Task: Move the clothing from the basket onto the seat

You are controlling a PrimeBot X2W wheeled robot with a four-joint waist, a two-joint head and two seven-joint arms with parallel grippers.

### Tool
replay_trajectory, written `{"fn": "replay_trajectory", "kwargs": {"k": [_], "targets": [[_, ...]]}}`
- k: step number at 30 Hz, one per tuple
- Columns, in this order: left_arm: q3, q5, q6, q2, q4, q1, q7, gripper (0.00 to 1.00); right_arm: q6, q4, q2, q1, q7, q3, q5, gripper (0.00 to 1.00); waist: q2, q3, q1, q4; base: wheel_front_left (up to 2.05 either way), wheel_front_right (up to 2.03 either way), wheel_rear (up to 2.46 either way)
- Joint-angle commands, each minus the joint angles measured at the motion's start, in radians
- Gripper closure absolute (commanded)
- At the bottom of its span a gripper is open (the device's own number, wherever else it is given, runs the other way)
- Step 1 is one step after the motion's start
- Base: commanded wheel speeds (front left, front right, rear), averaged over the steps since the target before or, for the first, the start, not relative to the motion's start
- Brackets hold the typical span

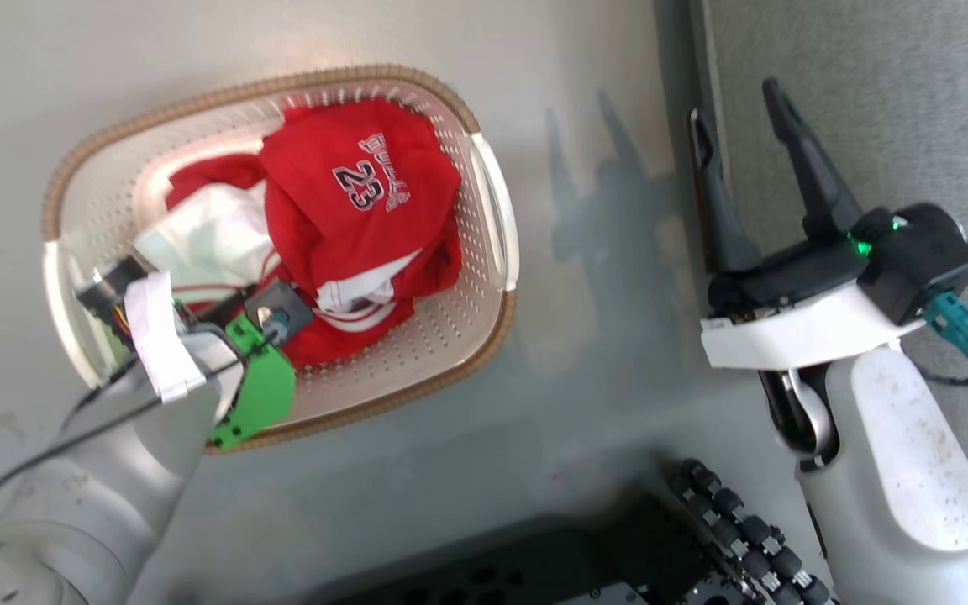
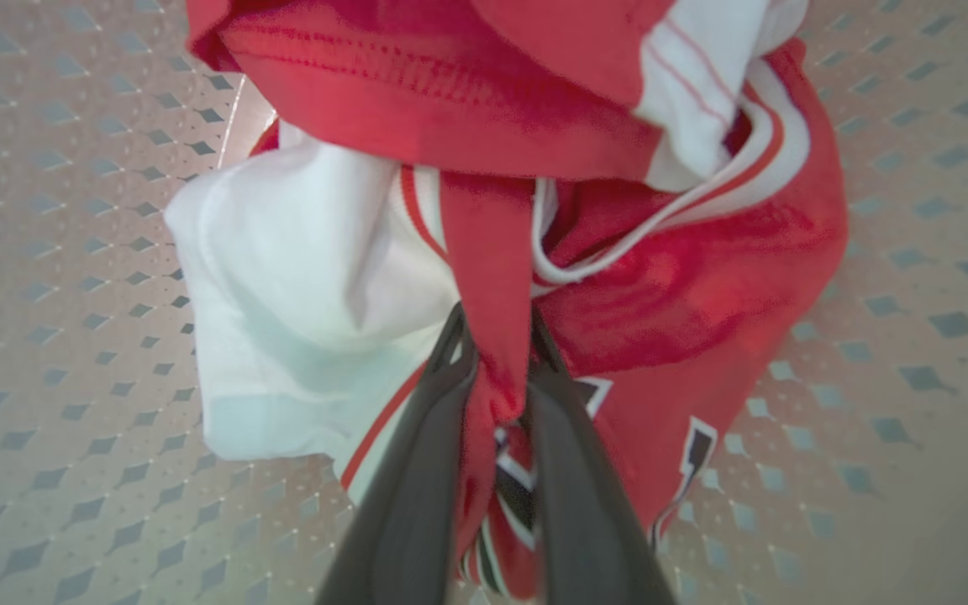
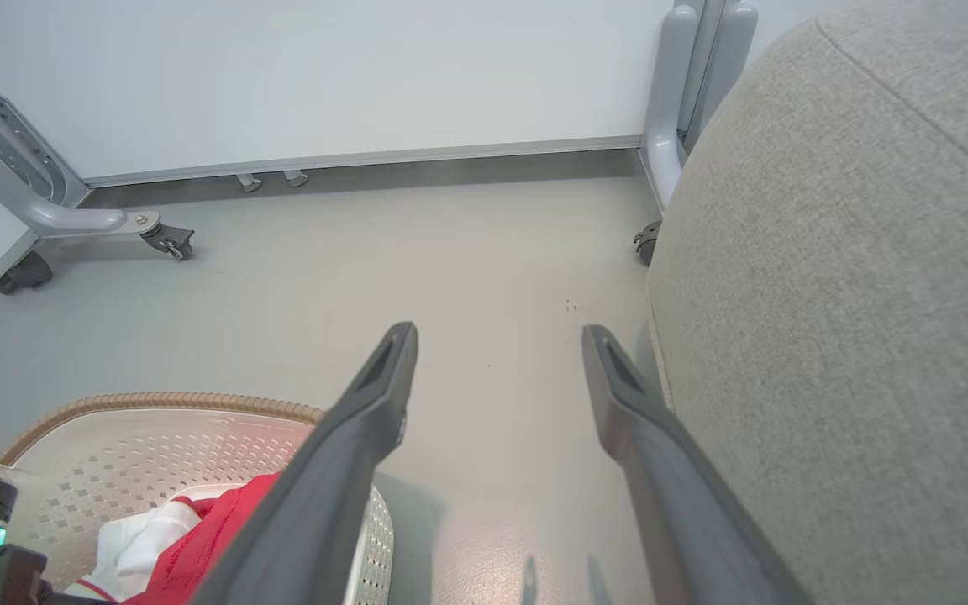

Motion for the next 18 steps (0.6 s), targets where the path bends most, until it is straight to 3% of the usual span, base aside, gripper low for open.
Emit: {"fn": "replay_trajectory", "kwargs": {"k": [1,12,18], "targets": [[0.002,-0.008,0.005,-0.009,0.002,0.036,-0.014,1.00,0.000,0.011,-0.003,0.033,-0.004,-0.004,-0.005,0.00,0.0000,-0.138,0.0000,0.028,0.00,0.00,0.00],[0.046,-0.080,0.018,-0.073,-0.037,0.176,-0.083,1.00,0.000,0.051,-0.003,0.179,-0.004,-0.018,-0.039,0.00,0.0000,-0.450,0.0000,0.092,0.00,0.00,0.00],[0.115,-0.148,0.007,-0.091,-0.129,0.240,-0.091,1.00,0.000,0.074,-0.004,0.262,-0.004,-0.012,-0.047,0.00,0.0000,-0.610,0.0000,0.122,0.00,0.00,0.00]]}}
